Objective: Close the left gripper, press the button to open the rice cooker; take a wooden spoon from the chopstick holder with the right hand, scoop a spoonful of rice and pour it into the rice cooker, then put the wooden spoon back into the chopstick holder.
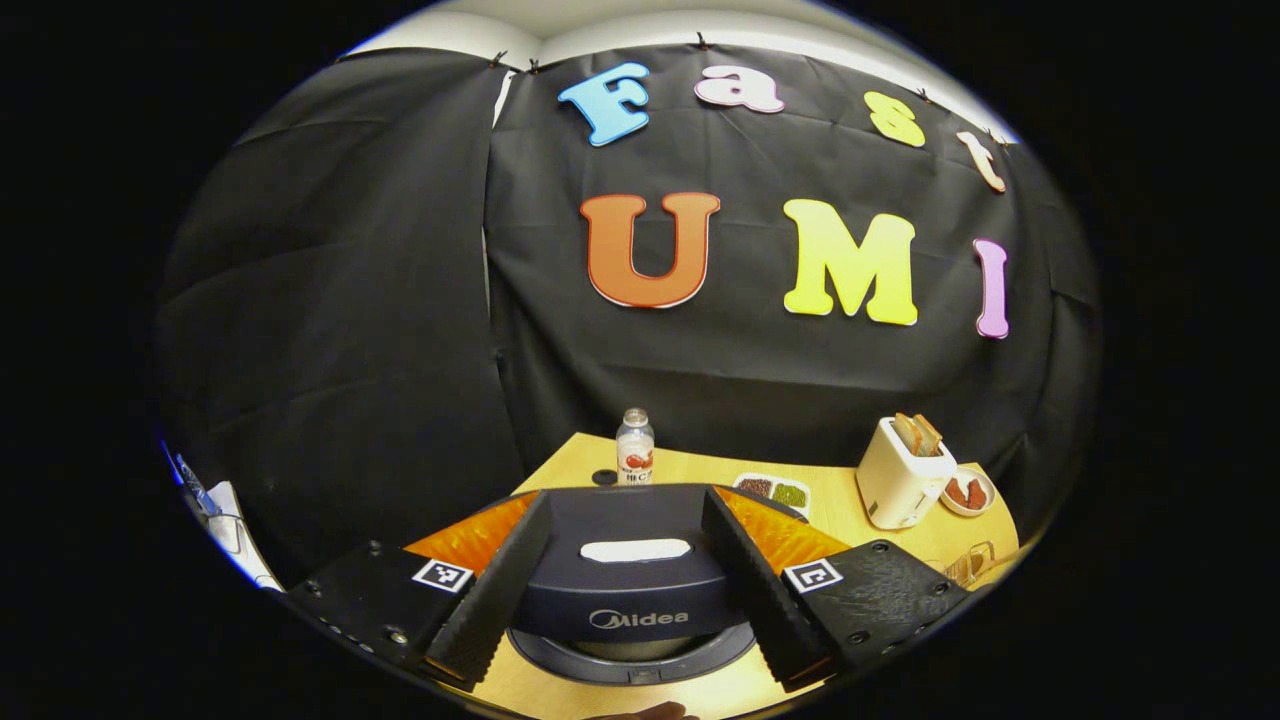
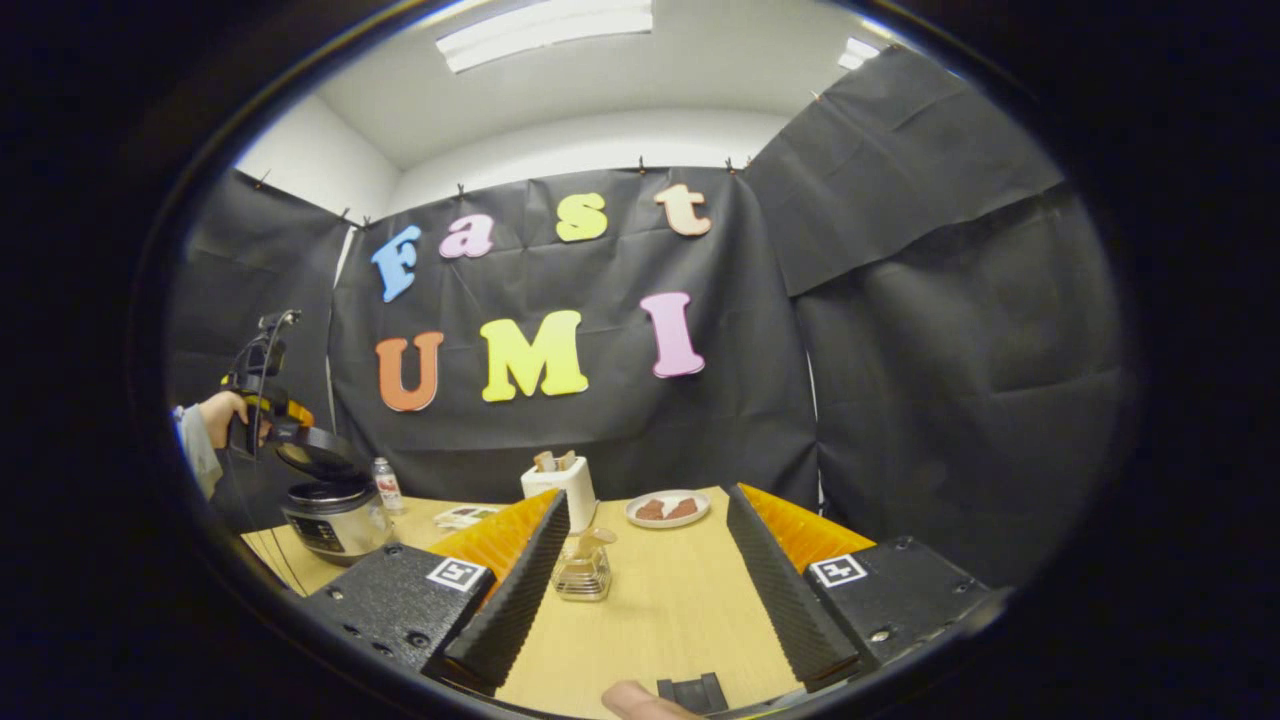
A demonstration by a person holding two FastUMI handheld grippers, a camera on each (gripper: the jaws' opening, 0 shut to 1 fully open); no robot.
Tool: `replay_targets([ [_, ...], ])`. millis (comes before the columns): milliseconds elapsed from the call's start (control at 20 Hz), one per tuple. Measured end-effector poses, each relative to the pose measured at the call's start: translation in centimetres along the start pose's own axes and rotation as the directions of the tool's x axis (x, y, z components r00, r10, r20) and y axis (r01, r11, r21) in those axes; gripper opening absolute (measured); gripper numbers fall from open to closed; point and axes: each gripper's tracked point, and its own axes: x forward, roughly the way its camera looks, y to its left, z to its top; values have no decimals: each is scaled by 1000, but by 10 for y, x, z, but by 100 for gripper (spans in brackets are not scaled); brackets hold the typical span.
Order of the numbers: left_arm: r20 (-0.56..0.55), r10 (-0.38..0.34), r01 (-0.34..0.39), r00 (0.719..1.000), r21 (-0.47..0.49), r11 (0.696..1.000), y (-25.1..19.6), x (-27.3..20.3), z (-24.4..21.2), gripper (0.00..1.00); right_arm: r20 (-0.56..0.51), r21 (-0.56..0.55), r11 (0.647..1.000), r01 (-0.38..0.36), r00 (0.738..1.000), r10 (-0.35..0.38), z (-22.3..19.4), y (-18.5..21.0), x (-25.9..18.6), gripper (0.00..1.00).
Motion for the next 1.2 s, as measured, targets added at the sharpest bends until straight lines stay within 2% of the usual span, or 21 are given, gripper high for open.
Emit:
replay_targets([
  [100,-54,-2,1,999,-15,1000,-2,-5,-24,98,12,-6,1000,-7,1000,7,6,6,-9,100],
  [150,-60,7,-8,998,-11,1000,-3,-7,-31,98,18,-5,1000,-9,1000,9,9,9,-13,96],
  [200,-69,14,-13,998,12,1000,-4,-10,-41,98,16,-4,1000,-15,1000,15,9,13,-16,100],
  [250,-81,14,-12,997,22,1000,-5,-12,-49,98,11,-5,1000,-27,1000,27,9,19,-19,97],
  [300,-98,8,-6,995,20,1000,-7,-15,-56,98,8,-7,999,-41,999,41,10,25,-22,100],
  [600,-195,-2,5,981,18,1000,-9,-25,-102,98,14,-13,998,-64,998,64,16,42,-32,100],
  [650,-148,3,0,989,25,1000,-11,-22,-89,98,11,-14,998,-68,998,68,16,45,-34,100],
  [850,-71,9,-8,997,15,1000,-9,-25,-88,98,3,-26,997,-78,997,78,13,52,-34,100],
  [900,-46,9,-9,999,18,1000,-9,-26,-88,99,-1,-26,997,-79,997,79,11,53,-34,97],
  [1050,30,5,-6,1000,21,1000,-10,-21,-88,98,-15,-22,996,-83,996,83,6,56,-31,100],
  [1100,42,2,-3,999,15,1000,-10,-20,-88,99,-21,-19,996,-82,996,81,4,56,-32,96],
  [1200,59,8,-8,998,7,1000,-10,-20,-90,99,-30,-13,996,-86,996,85,0,58,-31,100],
])
